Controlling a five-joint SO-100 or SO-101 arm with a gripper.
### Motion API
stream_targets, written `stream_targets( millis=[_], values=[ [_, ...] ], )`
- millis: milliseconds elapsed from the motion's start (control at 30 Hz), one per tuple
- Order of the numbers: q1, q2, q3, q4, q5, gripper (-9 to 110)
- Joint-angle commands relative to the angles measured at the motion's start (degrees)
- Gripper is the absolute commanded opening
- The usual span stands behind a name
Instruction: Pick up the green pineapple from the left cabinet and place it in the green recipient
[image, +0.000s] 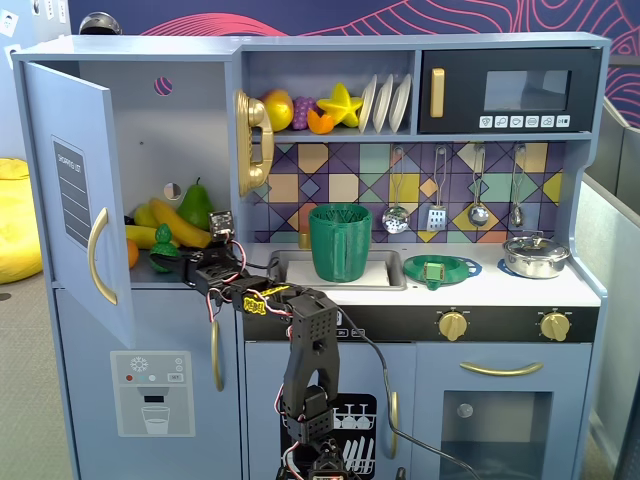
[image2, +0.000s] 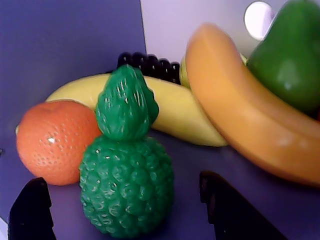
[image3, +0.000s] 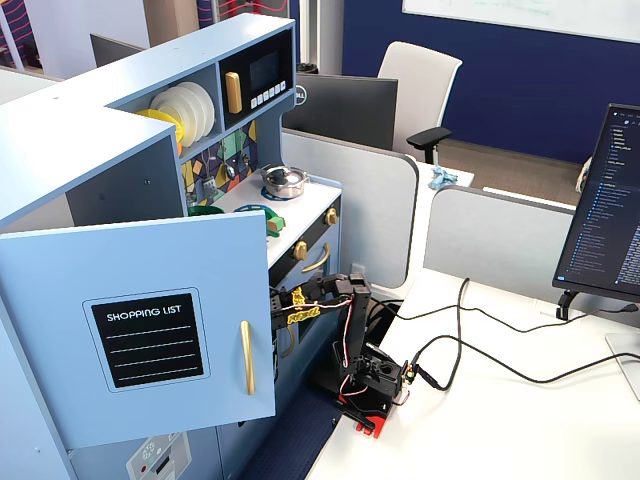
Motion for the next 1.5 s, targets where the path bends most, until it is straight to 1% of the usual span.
stream_targets(
  millis=[0,800,833,867,900,933,1033,1100,1200,1267,1467],
  values=[
    [0.53,-0.62,-5.89,-1.23,0.62,32],
    [-2.37,-16.61,-23.82,2.99,0.09,32],
    [-2.72,-16.96,-24.52,3.60,-0.79,28],
    [-2.99,-17.40,-25.14,4.75,-1.93,21],
    [-3.25,-17.49,-25.49,6.50,-4.13,5],
    [-3.34,-17.49,-25.93,7.73,-4.13,0],
    [-3.69,-16.61,-26.02,7.65,-3.25,0],
    [-4.04,-13.71,-25.75,8.17,-4.75,0],
    [-4.39,-5.01,-22.94,14.24,-14.41,0],
    [-5.27,1.76,-19.25,17.23,-18.81,0],
    [-10.02,23.55,-7.21,26.89,-25.05,0]
  ],
)
